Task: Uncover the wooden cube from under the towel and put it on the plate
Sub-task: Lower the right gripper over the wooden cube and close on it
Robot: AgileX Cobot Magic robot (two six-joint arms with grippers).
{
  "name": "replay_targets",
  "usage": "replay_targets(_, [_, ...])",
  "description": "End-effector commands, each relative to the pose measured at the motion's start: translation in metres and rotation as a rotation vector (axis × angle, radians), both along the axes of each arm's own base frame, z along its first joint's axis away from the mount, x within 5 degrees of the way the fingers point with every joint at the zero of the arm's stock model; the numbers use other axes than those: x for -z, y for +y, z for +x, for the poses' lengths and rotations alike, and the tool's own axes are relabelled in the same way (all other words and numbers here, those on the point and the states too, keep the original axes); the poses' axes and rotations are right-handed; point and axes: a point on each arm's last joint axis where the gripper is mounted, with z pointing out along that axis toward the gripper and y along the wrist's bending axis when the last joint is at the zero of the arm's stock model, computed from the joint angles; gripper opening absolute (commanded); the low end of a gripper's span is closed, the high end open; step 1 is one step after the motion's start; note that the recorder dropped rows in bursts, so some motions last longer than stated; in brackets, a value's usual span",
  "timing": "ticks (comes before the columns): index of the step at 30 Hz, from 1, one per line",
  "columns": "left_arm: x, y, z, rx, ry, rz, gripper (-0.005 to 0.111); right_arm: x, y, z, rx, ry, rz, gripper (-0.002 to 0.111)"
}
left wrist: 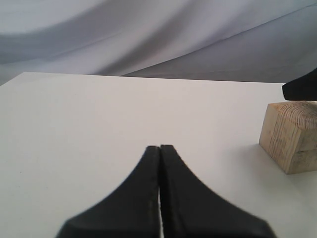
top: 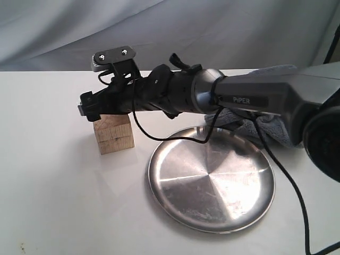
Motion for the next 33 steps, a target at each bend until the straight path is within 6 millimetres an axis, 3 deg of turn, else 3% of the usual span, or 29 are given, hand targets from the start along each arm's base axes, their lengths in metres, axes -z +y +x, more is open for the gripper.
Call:
replay_targets(1, [0.0005,0.0000,0.0000,-0.001,-0.008,-0.004,0.000,0.0005,-0.0153,0.0099,-0.001,0.065,0.001,0.089])
replay_targets(12, [0.0005,0.0000,0.0000,-0.001,-0.008,-0.004,0.000,0.0044,-0.0178,0.0074,-0.117,0.020,-0.108,0.090])
replay_targets(16, [0.0005,0.0000,0.0000,-0.001,-0.008,-0.004,0.000,0.0044,-0.0178,0.0074,-0.121,0.015,-0.112,0.105])
replay_targets(33, [0.0005,0.0000,0.0000,-0.001,-0.008,-0.004,0.000,0.0047,-0.0146,0.0038,-0.119,0.056,-0.083,0.105])
